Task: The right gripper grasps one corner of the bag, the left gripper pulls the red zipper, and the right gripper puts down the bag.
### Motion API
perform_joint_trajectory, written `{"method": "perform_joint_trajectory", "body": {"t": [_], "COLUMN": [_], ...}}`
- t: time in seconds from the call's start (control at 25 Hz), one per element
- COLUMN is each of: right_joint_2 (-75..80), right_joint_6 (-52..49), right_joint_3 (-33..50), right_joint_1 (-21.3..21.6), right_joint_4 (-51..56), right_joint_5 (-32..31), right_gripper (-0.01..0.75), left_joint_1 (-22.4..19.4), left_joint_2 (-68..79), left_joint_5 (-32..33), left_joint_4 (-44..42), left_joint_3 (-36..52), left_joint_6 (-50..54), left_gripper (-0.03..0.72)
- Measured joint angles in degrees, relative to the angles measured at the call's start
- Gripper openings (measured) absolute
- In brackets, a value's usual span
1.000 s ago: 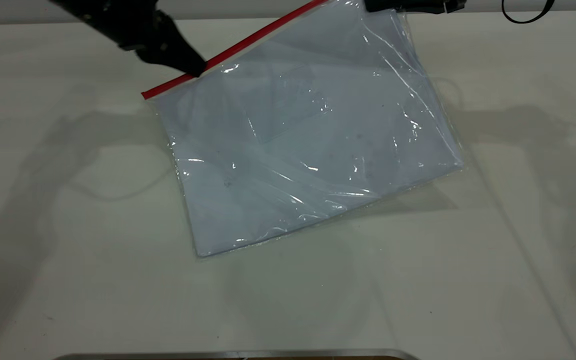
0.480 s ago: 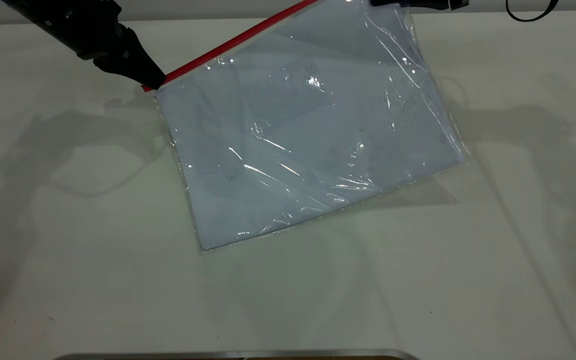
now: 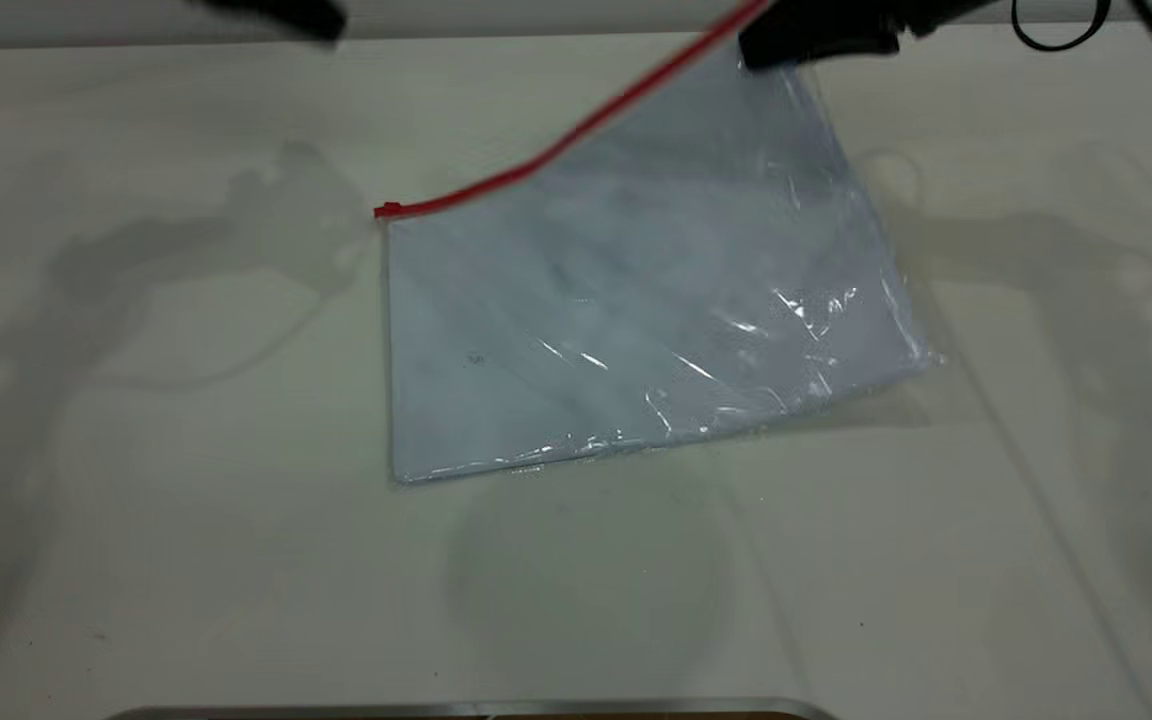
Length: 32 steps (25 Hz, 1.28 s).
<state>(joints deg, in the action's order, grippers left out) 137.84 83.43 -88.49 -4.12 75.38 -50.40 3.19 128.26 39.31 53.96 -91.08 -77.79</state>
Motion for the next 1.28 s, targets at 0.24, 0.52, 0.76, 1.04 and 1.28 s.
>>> {"method": "perform_joint_trajectory", "body": {"t": [0.24,0.52,0.76,1.04,1.28], "right_joint_2": [5.0,4.49,-1.94,-13.59,-23.0], "right_joint_6": [-1.74,-22.62,-49.02,-61.58,-59.27], "right_joint_3": [0.0,0.0,0.0,0.0,0.0], "right_joint_1": [-2.28,-1.83,-0.42,-0.42,-0.77], "right_joint_4": [-4.37,-36.66,-62.91,-65.5,-54.0], "right_joint_5": [9.16,24.87,25.59,10.45,-4.34], "right_gripper": [0.326,0.442,0.443,0.443,0.444], "left_joint_1": [0.11,0.16,0.16,0.16,0.28], "left_joint_2": [-13.01,-29.8,-42.01,-52.54,-59.22], "left_joint_5": [12.2,17.33,19.05,26.61,27.6], "left_joint_4": [6.82,8.76,4.54,-10.89,-23.25], "left_joint_3": [0.0,0.0,0.11,0.11,0.82], "left_joint_6": [0.64,6.52,15.53,34.98,49.92], "left_gripper": [0.475,0.475,0.475,0.475,0.475]}}
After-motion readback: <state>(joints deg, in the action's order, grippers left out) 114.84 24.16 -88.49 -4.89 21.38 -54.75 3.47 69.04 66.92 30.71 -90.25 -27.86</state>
